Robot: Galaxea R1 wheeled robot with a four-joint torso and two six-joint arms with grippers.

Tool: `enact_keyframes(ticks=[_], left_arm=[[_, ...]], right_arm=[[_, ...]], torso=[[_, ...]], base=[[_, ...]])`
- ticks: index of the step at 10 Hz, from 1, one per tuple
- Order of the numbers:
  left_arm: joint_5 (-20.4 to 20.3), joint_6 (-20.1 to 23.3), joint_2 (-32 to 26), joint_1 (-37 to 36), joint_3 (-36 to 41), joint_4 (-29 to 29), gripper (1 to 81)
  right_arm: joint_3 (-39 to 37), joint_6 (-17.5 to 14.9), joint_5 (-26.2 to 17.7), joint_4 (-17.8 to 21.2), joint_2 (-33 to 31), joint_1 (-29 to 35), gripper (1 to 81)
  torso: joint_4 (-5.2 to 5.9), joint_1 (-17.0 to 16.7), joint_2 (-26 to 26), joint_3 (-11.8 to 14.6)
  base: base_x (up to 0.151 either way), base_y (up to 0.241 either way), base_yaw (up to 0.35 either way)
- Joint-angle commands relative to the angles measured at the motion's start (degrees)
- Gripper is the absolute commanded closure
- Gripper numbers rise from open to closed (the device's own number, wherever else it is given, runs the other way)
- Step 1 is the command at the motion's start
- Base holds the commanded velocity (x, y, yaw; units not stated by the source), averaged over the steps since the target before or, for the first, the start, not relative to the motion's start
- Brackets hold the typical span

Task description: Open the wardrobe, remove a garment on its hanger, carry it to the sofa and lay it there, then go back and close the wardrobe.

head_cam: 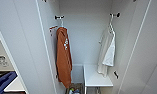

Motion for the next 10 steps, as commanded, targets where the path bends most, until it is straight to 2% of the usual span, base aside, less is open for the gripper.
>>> enact_keyframes(ticks=[1, 10], left_arm=[[2.85, 0.06, 0.42, -1.64, 0.38, -0.68, 1.0], [3.03, -0.20, 1.56, -1.29, 0.38, -2.35, 1.0]], right_arm=[[-0.40, -0.09, -2.66, 1.57, 1.15, 1.69, 1.0], [-0.92, -0.44, -2.83, 1.57, 1.68, 0.98, 1.0]], torso=[[0.00, 0.00, 0.00, 0.00], [0.00, -0.02, -0.02, 0.05]], base=[[0.000, 0.000, 0.000], [0.000, 0.000, 0.000]])
